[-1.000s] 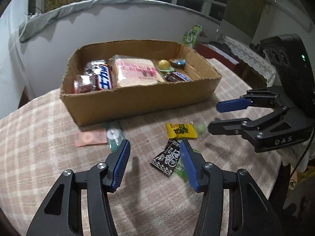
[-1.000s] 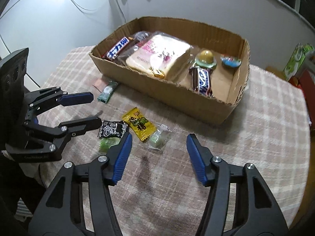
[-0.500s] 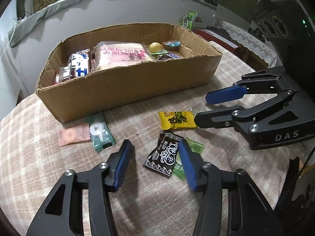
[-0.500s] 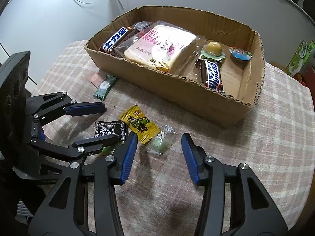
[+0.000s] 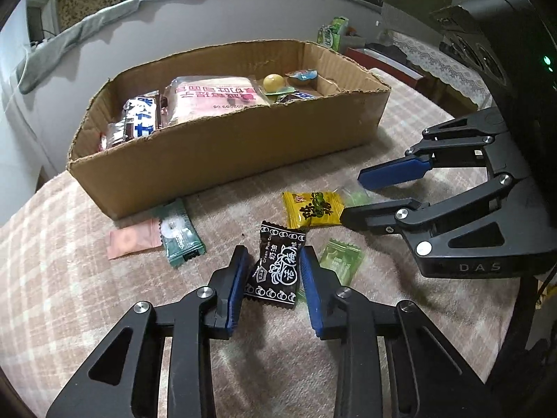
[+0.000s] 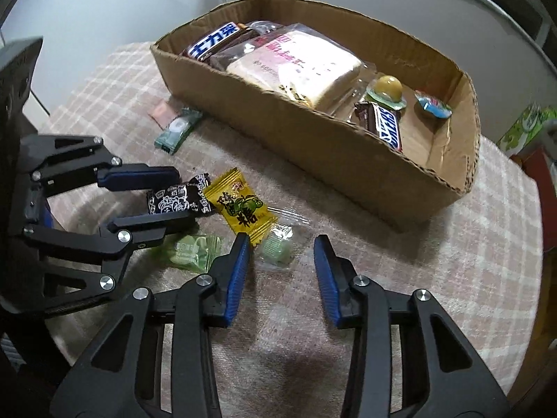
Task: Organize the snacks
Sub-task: 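Grasp the black candy packet with the left gripper while the right grasps a clear candy, then carry both candies over the box and open both grippers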
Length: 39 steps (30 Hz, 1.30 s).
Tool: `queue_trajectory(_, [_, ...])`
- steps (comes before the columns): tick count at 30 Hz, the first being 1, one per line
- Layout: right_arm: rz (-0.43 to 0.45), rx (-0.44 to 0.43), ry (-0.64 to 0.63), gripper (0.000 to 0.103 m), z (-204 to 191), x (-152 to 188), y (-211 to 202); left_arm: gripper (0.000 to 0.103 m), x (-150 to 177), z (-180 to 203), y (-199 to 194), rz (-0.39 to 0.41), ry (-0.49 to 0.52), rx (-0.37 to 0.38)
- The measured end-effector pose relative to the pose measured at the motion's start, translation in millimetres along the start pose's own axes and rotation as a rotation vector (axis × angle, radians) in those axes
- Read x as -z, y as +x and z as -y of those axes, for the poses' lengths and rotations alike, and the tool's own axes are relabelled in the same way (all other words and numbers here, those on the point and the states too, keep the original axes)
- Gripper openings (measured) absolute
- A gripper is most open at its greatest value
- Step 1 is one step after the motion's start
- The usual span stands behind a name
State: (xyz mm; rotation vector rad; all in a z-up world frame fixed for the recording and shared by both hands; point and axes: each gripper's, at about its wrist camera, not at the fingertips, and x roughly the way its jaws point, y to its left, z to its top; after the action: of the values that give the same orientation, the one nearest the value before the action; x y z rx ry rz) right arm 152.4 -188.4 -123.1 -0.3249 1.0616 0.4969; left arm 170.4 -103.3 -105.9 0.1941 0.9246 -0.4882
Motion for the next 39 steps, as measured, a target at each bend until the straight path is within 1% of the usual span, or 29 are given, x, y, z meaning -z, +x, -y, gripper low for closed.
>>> queue_trajectory(5, [0.003,0.001,-0.014,0.033,-1.0,-2.4,0.9,0.029,1.3,3.0,-0.4,-0.001,0.008,-0.009])
queue_trajectory(8, [0.001,-0.005,-0.015,0.033,-4.7,-6.3,3.6,0.026,1.2,4.7,-0.6,0.001,0.01,-0.019])
queue_trajectory(9, [0.002,-0.003,-0.02,0.024,-5.8,-6.4,3.1,0.026,1.6,4.3,-0.9,0.001,0.008,-0.018])
queue_trajectory(10, [0.001,0.0,-0.027,0.022,-7.2,-6.1,2.1,0.026,1.9,3.8,-1.3,0.002,0.005,-0.017])
queue_trajectory(19, [0.024,-0.008,-0.014,0.022,-2.7,2.5,-9.6,0.026,4.2,-4.3,-9.3,0.013,-0.026,-0.01])
queue_trajectory(26, [0.079,-0.022,0.004,0.022,6.8,3.4,-37.2,0.026,-0.6,-9.7,-26.4,0.061,-0.053,0.002])
queue_trajectory(33, [0.127,-0.013,0.008,0.022,13.3,3.4,-60.2,0.026,-5.1,-16.5,-37.8,0.094,-0.081,0.002])
queue_trajectory(39, [0.178,-0.01,0.021,0.022,21.3,-7.3,-78.4,0.026,-19.9,-31.3,-61.1,0.17,-0.131,0.011])
